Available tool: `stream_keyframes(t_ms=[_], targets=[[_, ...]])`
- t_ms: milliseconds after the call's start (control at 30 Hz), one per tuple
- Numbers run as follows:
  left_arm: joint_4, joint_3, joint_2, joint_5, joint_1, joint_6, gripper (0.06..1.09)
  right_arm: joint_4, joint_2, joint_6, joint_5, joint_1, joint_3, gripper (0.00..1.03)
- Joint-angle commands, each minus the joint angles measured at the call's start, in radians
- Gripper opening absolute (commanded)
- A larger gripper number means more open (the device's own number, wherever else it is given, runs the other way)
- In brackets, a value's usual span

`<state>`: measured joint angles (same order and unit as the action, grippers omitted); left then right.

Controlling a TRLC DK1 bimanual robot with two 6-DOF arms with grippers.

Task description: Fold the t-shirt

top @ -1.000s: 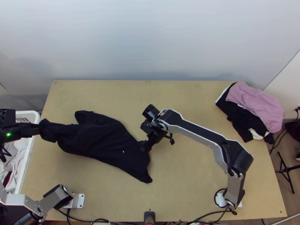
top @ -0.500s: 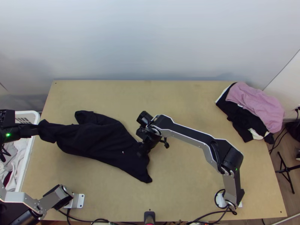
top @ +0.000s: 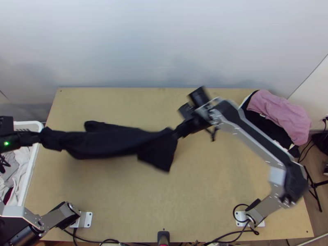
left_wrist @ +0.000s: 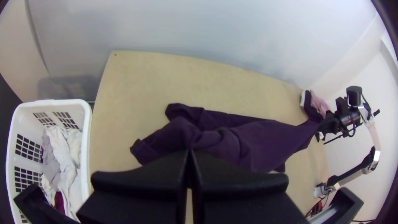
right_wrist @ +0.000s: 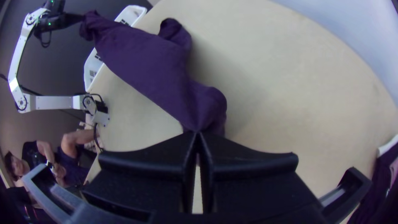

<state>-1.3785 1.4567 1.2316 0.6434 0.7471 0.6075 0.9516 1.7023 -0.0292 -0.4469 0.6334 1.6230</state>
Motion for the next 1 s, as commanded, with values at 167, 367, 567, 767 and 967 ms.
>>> stream_keyframes(t_ms=[167,367,567,767,967], targets=[[0.006,0.24,0.062,0.176,-0.091,-0.222,0.1,0.108,-0.374,0.046,0.001,-0.227,-0.018,0.03],[0.118,0.33,0.074,0.182,-0.212,-0.423,0.1,0.134,-0.489,0.046,0.001,-0.291,-0.02,0.03],[0.15,0.172,0.063,0.179,-0.305,-0.396,0.1,0.145,-0.584,0.052,0.001,-0.307,-0.178,0.03],[0.36,-0.007,0.177,0.114,-0.38,-0.353,0.1,0.035,-0.602,0.057,0.002,-0.33,-0.353,0.03],[0.455,0.041,0.405,0.073,-0.384,-0.316,0.1,-0.123,-0.48,0.061,0.013,-0.342,-0.465,0.03]])
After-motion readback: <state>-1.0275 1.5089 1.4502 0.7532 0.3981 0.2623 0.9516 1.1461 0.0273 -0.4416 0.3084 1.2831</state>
